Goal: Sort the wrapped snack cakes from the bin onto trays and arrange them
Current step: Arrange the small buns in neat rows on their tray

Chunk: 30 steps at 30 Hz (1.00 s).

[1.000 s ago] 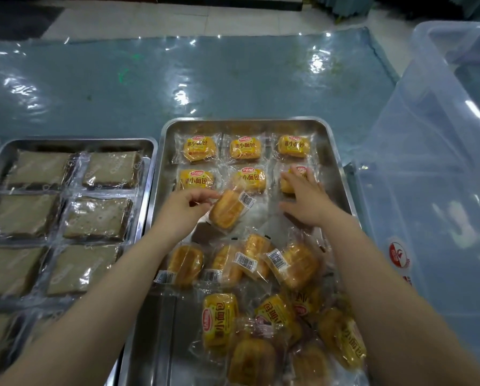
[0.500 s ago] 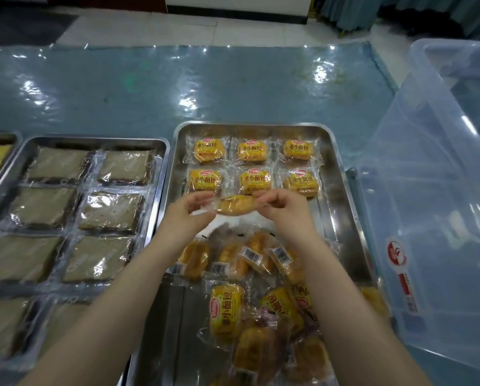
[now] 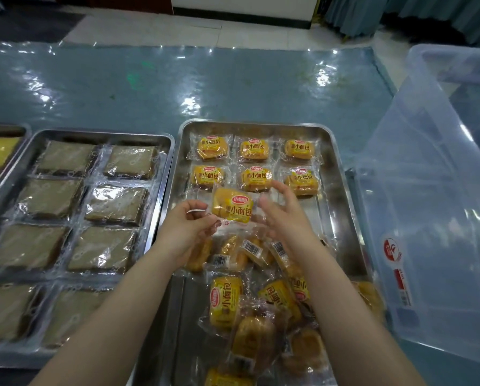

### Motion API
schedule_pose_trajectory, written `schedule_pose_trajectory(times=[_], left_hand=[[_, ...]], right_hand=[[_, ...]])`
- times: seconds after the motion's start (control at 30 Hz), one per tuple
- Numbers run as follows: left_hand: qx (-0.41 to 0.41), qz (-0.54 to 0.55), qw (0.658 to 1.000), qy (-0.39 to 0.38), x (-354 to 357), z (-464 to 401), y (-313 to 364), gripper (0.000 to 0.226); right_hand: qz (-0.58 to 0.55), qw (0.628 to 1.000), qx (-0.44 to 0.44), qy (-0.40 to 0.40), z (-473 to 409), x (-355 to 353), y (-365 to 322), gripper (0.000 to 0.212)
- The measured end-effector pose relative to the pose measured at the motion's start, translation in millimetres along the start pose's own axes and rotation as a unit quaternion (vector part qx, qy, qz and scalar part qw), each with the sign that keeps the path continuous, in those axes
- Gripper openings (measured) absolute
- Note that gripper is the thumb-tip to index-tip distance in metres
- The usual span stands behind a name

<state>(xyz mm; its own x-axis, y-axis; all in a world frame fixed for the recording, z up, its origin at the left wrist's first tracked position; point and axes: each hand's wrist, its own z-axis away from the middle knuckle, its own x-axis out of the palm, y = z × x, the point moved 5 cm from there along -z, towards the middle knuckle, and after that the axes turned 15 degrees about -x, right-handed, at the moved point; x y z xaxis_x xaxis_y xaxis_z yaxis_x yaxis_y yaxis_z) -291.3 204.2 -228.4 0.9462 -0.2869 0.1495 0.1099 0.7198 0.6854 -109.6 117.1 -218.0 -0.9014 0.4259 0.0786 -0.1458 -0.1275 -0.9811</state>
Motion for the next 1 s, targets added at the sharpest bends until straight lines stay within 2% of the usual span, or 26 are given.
schedule_pose_trajectory(times=[0.03, 0.1, 0.17, 0.23, 0.3, 0.33, 0.4, 0.47, 0.53, 0.6, 0.67, 0.7, 0.87, 0.93, 1.0], left_hand=[[0.003, -0.012, 1.0, 0.0, 0.3, -0.3, -0.4, 0.025], [0.017, -0.049, 0.999, 0.013, 0.5, -1.1, -0.7, 0.026], [0.064, -0.151, 0.985, 0.061, -2.1, -1.2, 1.4, 0.026], [0.121, -0.265, 0.951, 0.104, -5.7, 1.1, 2.3, 0.024], [0.159, -0.332, 0.923, 0.114, -11.0, 4.4, 0.5, 0.025], [0.164, -0.368, 0.909, 0.11, -13.7, 4.9, -1.6, 0.026], [0.152, -0.467, 0.865, 0.104, -19.1, 4.7, -8.2, 0.033], [0.141, -0.543, 0.823, 0.095, -22.6, 4.7, -13.9, 0.048], [0.147, -0.575, 0.801, 0.079, -22.2, 6.4, -16.7, 0.061], [0.169, -0.608, 0.773, 0.063, -19.2, 8.1, -20.0, 0.064], [0.181, -0.644, 0.743, 0.04, -16.8, 9.0, -24.4, 0.061], [0.176, -0.661, 0.729, 0.027, -16.8, 9.1, -26.7, 0.061], [0.164, -0.768, 0.619, -0.022, -22.4, 9.6, -37.1, 0.092], [0.168, -0.783, 0.599, -0.019, -23.7, 7.7, -37.9, 0.098], [0.182, -0.776, 0.603, -0.009, -23.4, 6.6, -37.0, 0.092]], right_hand=[[0.063, 0.998, -0.006, -0.019, 0.9, 2.2, 1.2, 0.079], [0.106, 0.994, -0.025, -0.014, 0.8, 6.3, 3.2, 0.089], [0.102, 0.993, -0.036, 0.045, -5.4, 0.3, 4.7, 0.081], [0.072, 0.989, -0.036, 0.122, -13.3, -10.6, 4.7, 0.067], [0.042, 0.984, -0.029, 0.172, -20.7, -20.9, 5.8, 0.057], [0.071, 0.982, -0.023, 0.173, -25.4, -23.9, 6.4, 0.055], [0.213, 0.969, -0.006, 0.123, -35.3, -24.8, 9.4, 0.057], [0.393, 0.915, -0.025, 0.092, -39.5, -21.9, 7.4, 0.06], [0.5, 0.854, -0.121, 0.083, -35.5, -12.1, -4.3, 0.05], [0.52, 0.839, -0.162, -0.007, -31.8, 1.4, -0.5, 0.041], [0.537, 0.826, -0.135, -0.106, -26.4, 10.3, 12.6, 0.039], [0.548, 0.817, -0.124, -0.129, -23.7, 11.2, 16.5, 0.038], [0.579, 0.795, -0.11, -0.142, -13.3, 6.3, 17.5, 0.039], [0.573, 0.8, -0.106, -0.144, -10.9, 3.7, 16.4, 0.039], [0.559, 0.81, -0.121, -0.132, -7.6, 2.8, 14.0, 0.035]])
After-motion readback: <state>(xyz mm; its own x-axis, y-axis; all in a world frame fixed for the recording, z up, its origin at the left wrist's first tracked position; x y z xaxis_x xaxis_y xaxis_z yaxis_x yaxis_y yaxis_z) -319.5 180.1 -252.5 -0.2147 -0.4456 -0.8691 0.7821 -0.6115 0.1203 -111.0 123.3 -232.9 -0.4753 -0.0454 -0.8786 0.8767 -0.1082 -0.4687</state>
